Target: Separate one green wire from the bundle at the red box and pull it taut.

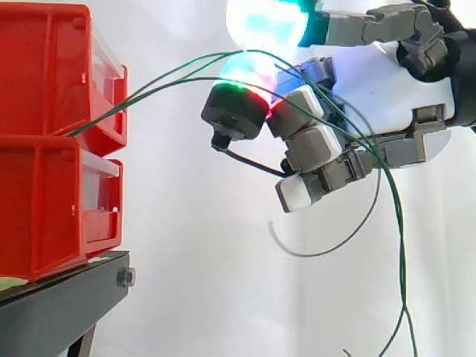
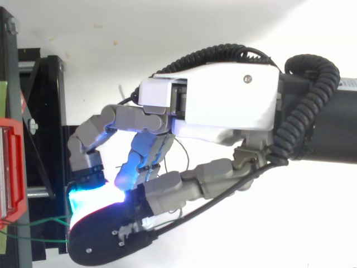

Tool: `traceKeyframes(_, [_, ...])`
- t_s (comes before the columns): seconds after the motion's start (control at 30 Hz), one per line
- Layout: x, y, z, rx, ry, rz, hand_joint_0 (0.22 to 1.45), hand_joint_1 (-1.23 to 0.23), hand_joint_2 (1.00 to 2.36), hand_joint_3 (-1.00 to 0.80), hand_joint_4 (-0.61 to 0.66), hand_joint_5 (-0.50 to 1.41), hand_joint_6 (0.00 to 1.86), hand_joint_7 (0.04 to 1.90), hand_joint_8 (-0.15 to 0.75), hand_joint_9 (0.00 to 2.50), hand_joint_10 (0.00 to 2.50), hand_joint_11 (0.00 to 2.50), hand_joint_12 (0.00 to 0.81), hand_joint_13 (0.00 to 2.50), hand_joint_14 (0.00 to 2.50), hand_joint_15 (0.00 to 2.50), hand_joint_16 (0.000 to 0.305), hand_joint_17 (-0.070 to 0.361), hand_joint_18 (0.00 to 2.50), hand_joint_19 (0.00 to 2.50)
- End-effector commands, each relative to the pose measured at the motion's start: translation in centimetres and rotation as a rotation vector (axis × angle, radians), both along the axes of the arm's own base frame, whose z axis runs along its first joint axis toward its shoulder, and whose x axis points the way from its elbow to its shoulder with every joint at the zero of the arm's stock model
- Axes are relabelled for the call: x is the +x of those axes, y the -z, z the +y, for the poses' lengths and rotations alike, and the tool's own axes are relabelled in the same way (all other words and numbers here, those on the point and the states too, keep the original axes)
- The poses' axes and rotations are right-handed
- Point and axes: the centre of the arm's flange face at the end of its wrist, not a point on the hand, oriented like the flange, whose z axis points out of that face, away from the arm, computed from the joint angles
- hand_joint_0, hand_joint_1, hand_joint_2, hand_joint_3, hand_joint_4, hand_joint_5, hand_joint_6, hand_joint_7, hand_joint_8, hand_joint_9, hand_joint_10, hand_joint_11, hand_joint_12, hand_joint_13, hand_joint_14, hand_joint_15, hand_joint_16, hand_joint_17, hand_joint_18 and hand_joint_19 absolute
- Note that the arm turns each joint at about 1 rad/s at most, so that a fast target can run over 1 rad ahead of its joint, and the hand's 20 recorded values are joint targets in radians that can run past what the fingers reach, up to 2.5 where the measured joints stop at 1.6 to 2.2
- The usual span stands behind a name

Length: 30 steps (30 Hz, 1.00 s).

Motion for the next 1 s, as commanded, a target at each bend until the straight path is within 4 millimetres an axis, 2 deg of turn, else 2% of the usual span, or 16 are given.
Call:
traceKeyframes(0.0, [0.0, 0.0, -0.03, -0.003, 0.0, 0.0, 0.54, -0.55, 1.01, -0.43, 0.19, -0.15, 0.86, 1.18, 0.302, 1.1, 0.02, 0.83, 0.364, 1.13, 0.02, 0.69, 0.052, 0.118, 0.9, 0.55])
traceKeyframes(0.1, [0.0, 0.0, -0.03, -0.007, -0.001, 0.0, 0.56, -0.46, 1.01, -0.44, 0.17, -0.15, 0.85, 1.15, 0.292, 1.1, 0.02, 0.82, 0.364, 1.12, 0.02, 0.7, 0.051, 0.116, 0.89, 0.56])
traceKeyframes(0.13, [0.02, -0.01, 0.09, -0.007, -0.002, -0.001, 0.59, -0.42, 1.01, -0.37, 0.16, -0.14, 0.83, 1.17, 0.293, 1.11, 0.02, 0.81, 0.357, 1.12, 0.02, 0.7, 0.05, 0.113, 0.88, 0.57])
traceKeyframes(0.53, [0.02, -0.01, -0.02, -0.01, -0.001, -0.001, 0.59, -0.56, 1.02, -0.14, 0.18, -0.11, 0.77, 1.2, 0.318, 1.12, 0.02, 0.78, 0.386, 1.14, 0.02, 0.68, 0.056, 0.126, 0.92, 0.53])
traceKeyframes(0.97, [0.0, 0.0, 0.09, -0.01, -0.003, 0.001, 0.58, -0.65, 1.02, -0.09, 0.2, -0.13, 0.82, 1.18, 0.324, 1.1, 0.02, 0.78, 0.391, 1.13, 0.02, 0.66, 0.058, 0.131, 0.93, 0.52])
